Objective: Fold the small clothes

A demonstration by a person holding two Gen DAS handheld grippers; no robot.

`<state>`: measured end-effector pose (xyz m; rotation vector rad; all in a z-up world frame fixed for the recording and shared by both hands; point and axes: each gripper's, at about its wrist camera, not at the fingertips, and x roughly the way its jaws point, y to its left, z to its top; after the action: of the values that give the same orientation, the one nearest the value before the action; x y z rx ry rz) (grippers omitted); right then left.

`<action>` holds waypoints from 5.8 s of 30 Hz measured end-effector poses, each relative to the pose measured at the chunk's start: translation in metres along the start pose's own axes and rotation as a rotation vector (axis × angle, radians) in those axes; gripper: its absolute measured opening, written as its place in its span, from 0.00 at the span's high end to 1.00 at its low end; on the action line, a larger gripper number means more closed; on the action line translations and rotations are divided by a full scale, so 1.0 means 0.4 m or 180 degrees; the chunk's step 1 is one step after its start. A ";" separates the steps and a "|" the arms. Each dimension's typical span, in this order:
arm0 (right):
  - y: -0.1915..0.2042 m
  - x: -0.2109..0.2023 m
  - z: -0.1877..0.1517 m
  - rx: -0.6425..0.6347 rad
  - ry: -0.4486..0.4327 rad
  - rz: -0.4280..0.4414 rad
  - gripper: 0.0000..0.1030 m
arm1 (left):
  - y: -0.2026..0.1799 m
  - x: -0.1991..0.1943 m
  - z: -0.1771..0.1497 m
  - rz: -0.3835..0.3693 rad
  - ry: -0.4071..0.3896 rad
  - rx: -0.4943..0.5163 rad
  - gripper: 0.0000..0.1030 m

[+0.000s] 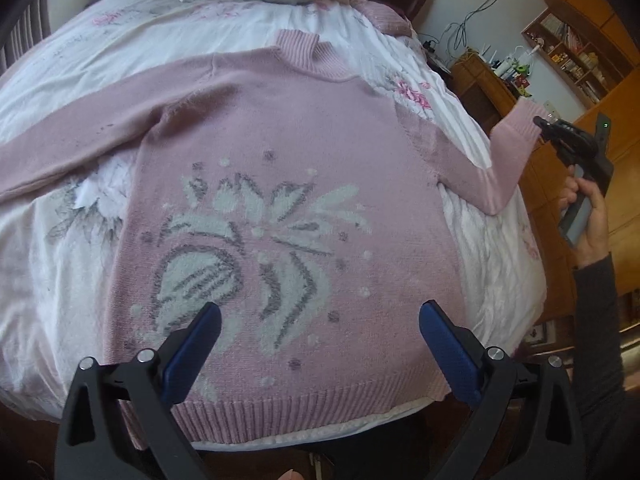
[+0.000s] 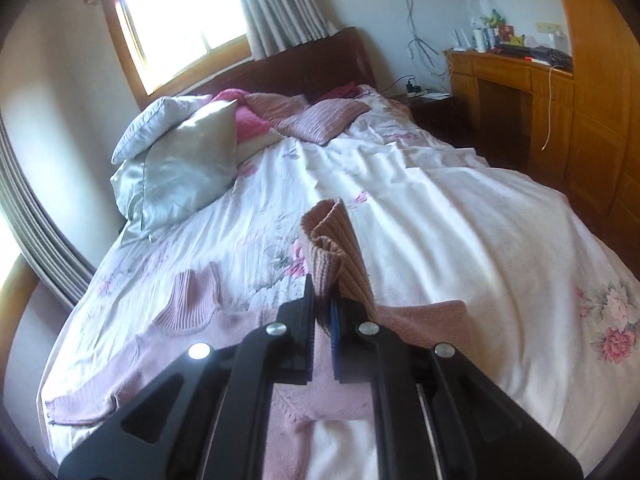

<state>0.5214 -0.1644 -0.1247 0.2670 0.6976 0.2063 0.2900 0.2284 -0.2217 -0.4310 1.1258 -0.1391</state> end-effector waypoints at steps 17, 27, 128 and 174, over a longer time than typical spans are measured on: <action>0.318 0.371 -0.392 -0.1188 0.0907 -0.0457 0.93 | -0.042 0.187 0.335 -0.1169 0.0137 -0.0218 0.04; 0.228 0.154 -0.436 -0.0518 0.0868 0.0170 0.49 | -0.149 0.510 0.505 -0.1819 0.0554 -0.0722 0.04; 0.259 -0.340 -0.790 0.0545 0.1255 0.0931 0.36 | 0.445 0.206 0.508 -0.0122 -0.0339 -0.0840 0.25; 0.518 -0.403 -0.820 0.0065 0.1430 0.1351 0.27 | 1.066 -0.541 0.197 0.0329 -0.1354 -0.1887 0.90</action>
<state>0.1654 0.0440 -0.2043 0.3930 1.0841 0.6784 0.2216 0.7068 -0.1823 -0.8811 0.7489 0.3744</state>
